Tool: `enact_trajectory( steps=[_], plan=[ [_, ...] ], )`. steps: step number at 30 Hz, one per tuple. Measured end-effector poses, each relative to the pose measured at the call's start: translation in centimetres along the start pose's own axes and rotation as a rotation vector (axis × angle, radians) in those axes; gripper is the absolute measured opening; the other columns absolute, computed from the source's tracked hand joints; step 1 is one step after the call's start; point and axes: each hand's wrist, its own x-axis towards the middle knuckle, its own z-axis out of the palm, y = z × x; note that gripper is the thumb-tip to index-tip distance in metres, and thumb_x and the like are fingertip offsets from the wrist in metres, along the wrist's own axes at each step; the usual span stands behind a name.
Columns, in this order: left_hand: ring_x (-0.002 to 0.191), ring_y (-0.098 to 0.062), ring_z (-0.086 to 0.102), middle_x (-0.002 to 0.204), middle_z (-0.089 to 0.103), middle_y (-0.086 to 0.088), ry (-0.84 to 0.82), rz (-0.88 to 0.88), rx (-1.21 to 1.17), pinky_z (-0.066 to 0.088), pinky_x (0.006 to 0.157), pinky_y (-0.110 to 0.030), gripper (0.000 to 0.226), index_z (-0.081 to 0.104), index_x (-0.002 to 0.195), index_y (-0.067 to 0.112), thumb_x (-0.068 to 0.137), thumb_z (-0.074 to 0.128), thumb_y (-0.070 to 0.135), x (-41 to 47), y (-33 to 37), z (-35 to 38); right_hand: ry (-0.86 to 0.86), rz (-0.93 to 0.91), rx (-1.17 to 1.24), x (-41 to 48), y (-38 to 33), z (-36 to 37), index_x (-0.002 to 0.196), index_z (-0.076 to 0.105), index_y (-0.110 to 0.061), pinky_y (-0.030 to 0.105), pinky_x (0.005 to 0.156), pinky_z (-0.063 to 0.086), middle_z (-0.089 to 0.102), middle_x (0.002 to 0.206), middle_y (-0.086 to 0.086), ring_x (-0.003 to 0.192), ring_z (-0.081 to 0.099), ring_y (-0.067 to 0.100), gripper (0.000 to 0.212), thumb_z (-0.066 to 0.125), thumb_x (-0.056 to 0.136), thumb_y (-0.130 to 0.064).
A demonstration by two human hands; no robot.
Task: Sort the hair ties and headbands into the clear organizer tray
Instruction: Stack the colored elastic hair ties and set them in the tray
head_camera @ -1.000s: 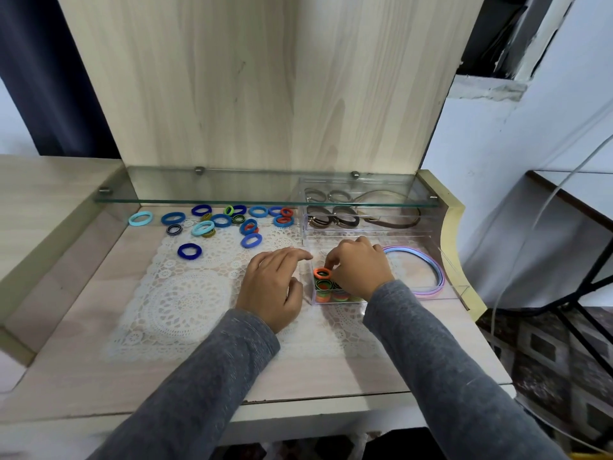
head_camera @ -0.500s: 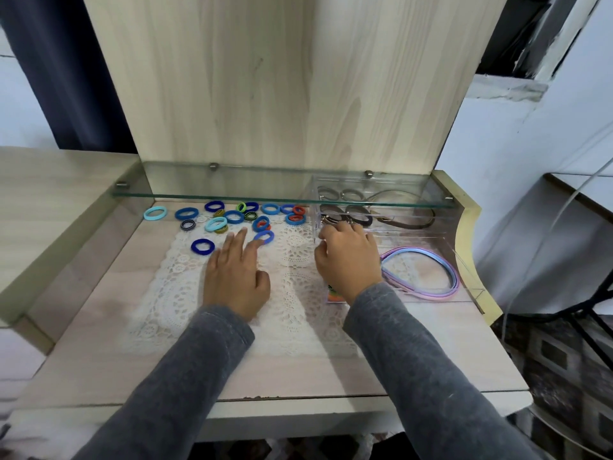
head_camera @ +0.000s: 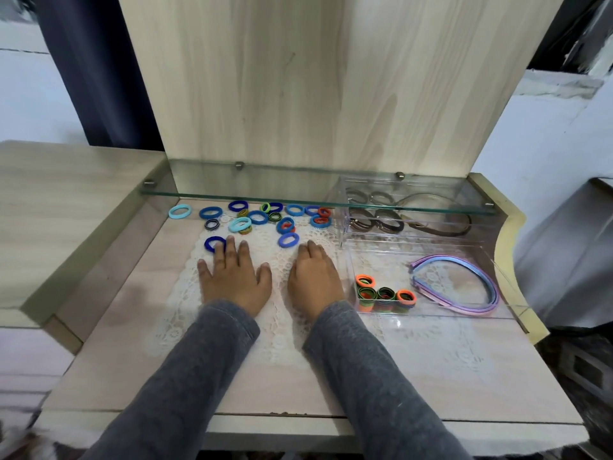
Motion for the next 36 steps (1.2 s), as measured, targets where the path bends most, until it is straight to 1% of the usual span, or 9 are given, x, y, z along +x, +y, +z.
enact_trajectory(
  steps=[3,7,11,17,24,27,30,34,36],
  plan=[
    [0.149,-0.024,-0.006,0.163,-0.008,-0.003,-0.011,-0.046,0.011,0.002,0.117,-0.056,0.068,-0.001,0.155,0.022,0.098,0.017,0.055,1.1,-0.6,-0.2,0.004,0.050,0.014,1.2,-0.1,0.6,0.150,0.014,-0.001,0.038,0.119,0.013,0.013,0.158,0.016,0.145,0.014,0.028,0.057,0.030,0.097,-0.012],
    [0.149,-0.026,-0.002,0.163,-0.001,-0.003,0.020,-0.070,0.049,-0.002,0.116,-0.057,0.071,0.004,0.155,0.023,0.095,0.019,0.059,2.5,-0.8,-0.7,0.083,0.090,0.016,2.2,-0.1,0.7,0.150,0.010,-0.001,0.036,0.116,0.015,0.009,0.158,0.017,0.143,0.017,0.030,0.059,0.031,0.095,-0.008],
    [0.149,-0.023,0.008,0.162,0.011,-0.002,0.094,-0.046,0.017,-0.003,0.115,-0.058,0.065,0.018,0.152,0.024,0.095,0.028,0.053,3.8,-0.6,-1.2,0.135,0.160,0.006,3.7,-0.3,0.6,0.150,0.009,0.000,0.037,0.113,0.019,0.011,0.157,0.017,0.140,0.020,0.031,0.059,0.030,0.096,-0.008],
    [0.141,-0.017,0.028,0.149,0.039,0.004,0.232,0.032,-0.081,0.002,0.117,-0.055,0.047,0.037,0.138,0.027,0.093,0.037,0.038,4.9,-0.6,-1.0,0.210,0.224,0.061,6.0,0.3,0.2,0.149,0.014,0.001,0.036,0.114,0.018,0.015,0.155,0.017,0.137,0.024,0.032,0.059,0.038,0.095,-0.007],
    [0.145,-0.017,0.021,0.156,0.028,0.004,0.275,0.069,-0.104,0.003,0.116,-0.052,0.050,0.031,0.146,0.030,0.097,0.036,0.036,5.0,-0.7,-0.5,0.267,0.230,0.083,6.9,0.7,0.7,0.140,0.036,-0.004,0.038,0.108,0.029,0.031,0.146,0.014,0.130,0.034,0.031,0.047,0.043,0.094,-0.005],
    [0.144,-0.018,0.025,0.154,0.034,0.003,0.319,0.069,-0.094,0.007,0.116,-0.051,0.047,0.040,0.143,0.031,0.095,0.039,0.037,4.9,-0.9,-0.2,0.279,0.225,0.081,6.9,0.7,0.7,0.136,0.039,-0.004,0.038,0.107,0.031,0.033,0.144,0.016,0.129,0.035,0.031,0.043,0.043,0.093,-0.005],
    [0.141,-0.022,0.032,0.149,0.043,-0.003,0.391,0.069,-0.112,0.013,0.113,-0.052,0.044,0.052,0.135,0.027,0.092,0.047,0.034,4.8,-1.1,0.3,0.274,0.216,0.080,6.9,0.8,0.5,0.137,0.037,-0.003,0.037,0.106,0.031,0.033,0.144,0.016,0.129,0.036,0.031,0.044,0.044,0.093,-0.004],
    [0.139,-0.027,0.034,0.146,0.045,-0.008,0.370,0.048,-0.106,0.019,0.111,-0.052,0.044,0.053,0.134,0.024,0.092,0.048,0.037,5.2,-1.0,0.5,0.266,0.201,0.097,6.8,0.8,0.4,0.137,0.038,-0.001,0.037,0.104,0.032,0.031,0.145,0.016,0.127,0.038,0.031,0.043,0.042,0.094,-0.003],
    [0.130,-0.028,0.043,0.136,0.052,-0.010,0.409,0.050,-0.127,0.025,0.107,-0.051,0.038,0.060,0.125,0.024,0.091,0.049,0.037,5.2,-1.2,0.6,0.256,0.196,0.106,6.7,0.7,0.2,0.136,0.040,0.000,0.037,0.105,0.032,0.030,0.145,0.017,0.127,0.037,0.031,0.042,0.042,0.094,-0.003]
  ],
)
